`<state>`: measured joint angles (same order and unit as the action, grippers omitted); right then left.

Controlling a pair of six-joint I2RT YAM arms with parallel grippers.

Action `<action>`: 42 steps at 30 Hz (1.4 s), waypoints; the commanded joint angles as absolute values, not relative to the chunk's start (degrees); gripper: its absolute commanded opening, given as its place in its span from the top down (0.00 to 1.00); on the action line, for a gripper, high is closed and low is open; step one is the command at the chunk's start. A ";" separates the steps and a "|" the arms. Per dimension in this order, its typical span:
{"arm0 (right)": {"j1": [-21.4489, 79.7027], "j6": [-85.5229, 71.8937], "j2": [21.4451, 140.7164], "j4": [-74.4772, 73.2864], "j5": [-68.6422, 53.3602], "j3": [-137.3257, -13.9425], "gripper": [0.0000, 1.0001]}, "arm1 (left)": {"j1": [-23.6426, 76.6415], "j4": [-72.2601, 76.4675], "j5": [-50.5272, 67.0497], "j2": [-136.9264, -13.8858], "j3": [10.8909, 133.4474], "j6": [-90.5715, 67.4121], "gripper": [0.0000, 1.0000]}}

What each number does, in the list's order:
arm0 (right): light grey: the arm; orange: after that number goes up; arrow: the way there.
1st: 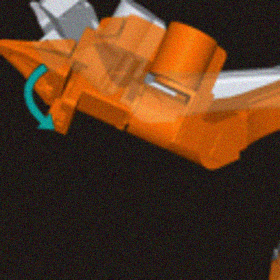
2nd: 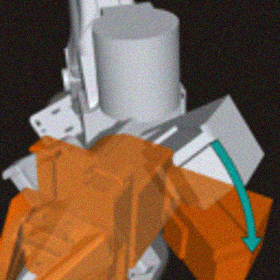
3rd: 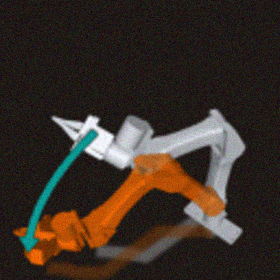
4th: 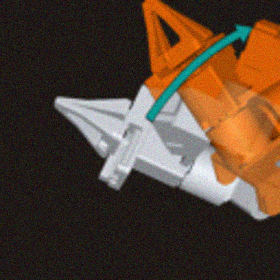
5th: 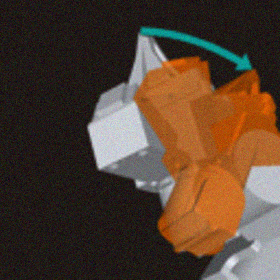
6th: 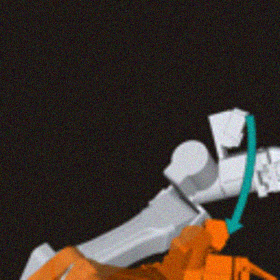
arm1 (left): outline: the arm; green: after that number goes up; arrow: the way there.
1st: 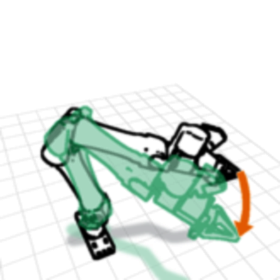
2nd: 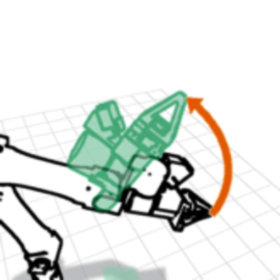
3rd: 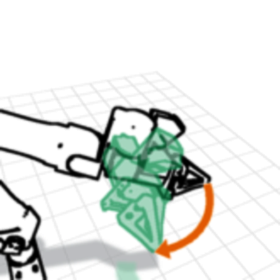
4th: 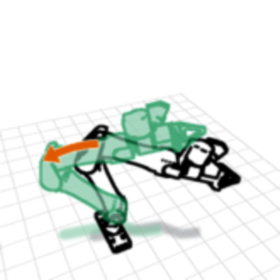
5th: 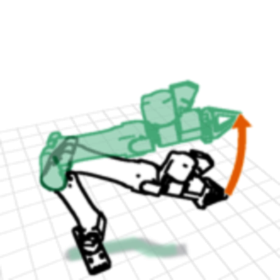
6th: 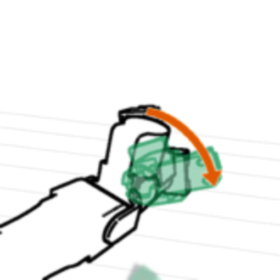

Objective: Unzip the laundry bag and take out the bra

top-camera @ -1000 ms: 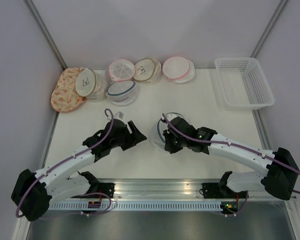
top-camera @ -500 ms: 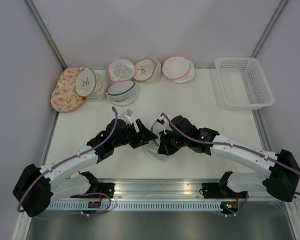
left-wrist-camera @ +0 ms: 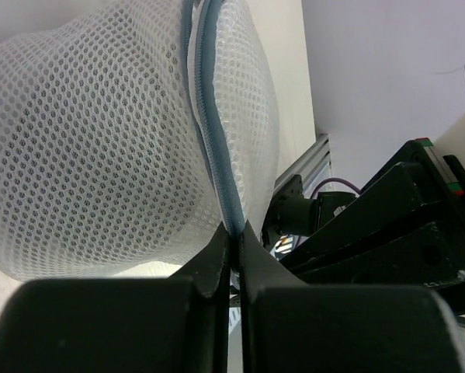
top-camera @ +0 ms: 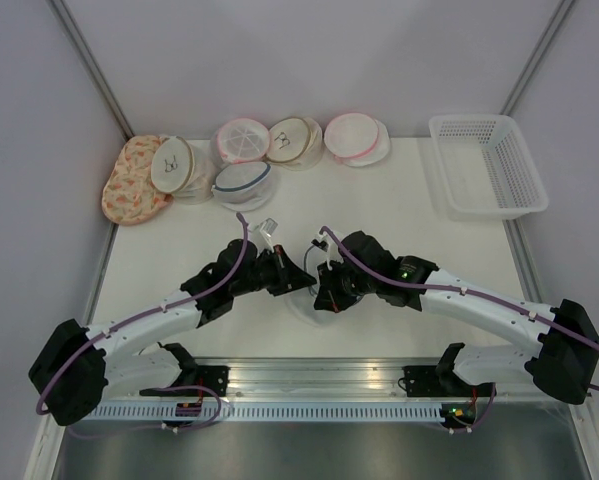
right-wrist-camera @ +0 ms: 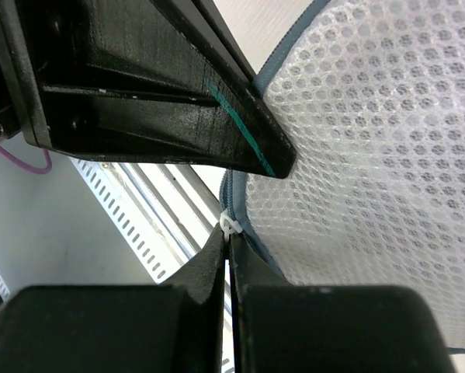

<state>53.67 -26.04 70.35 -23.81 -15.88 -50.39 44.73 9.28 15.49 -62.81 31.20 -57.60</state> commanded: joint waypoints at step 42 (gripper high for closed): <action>44.21 -23.82 79.64 -31.20 21.28 -56.35 0.99 | 34.10 -7.62 23.05 -64.16 43.15 -39.10 0.52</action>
